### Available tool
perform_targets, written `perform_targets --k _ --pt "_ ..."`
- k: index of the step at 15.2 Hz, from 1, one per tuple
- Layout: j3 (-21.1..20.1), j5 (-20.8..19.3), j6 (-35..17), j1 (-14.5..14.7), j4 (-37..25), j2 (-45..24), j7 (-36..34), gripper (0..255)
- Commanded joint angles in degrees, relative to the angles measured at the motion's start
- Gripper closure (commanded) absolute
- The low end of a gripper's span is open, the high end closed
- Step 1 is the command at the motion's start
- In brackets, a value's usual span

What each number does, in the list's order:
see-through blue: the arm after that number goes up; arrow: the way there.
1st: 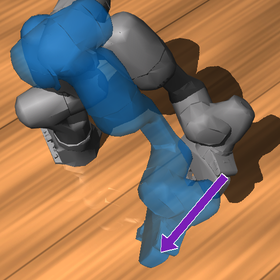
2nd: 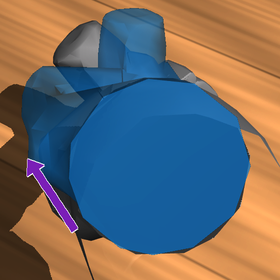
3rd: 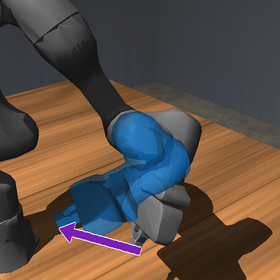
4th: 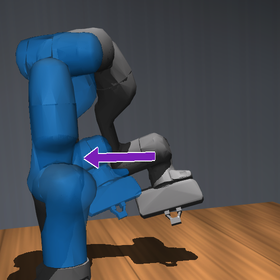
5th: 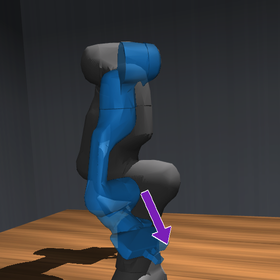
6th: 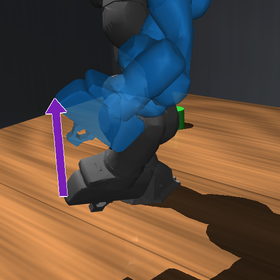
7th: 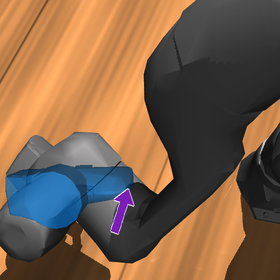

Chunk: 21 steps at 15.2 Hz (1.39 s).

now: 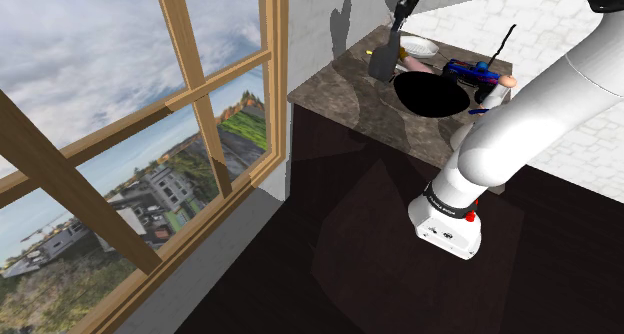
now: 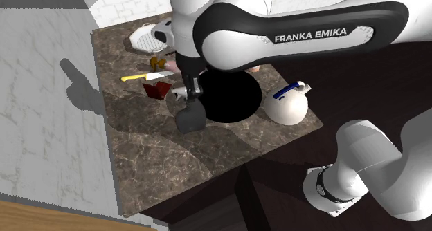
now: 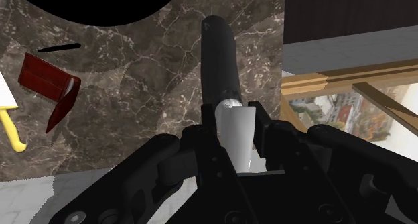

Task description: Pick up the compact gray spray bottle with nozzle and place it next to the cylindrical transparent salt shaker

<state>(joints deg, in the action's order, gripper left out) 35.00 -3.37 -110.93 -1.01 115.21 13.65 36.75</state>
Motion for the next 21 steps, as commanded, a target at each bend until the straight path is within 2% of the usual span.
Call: perform_targets --k 1,21 --pt "-0.2 0.0 1.5 0.1 -1.4 0.1 -0.2 255" --pt "-0.2 1.7 17.1 0.8 -19.5 -2.8 0.3 255"
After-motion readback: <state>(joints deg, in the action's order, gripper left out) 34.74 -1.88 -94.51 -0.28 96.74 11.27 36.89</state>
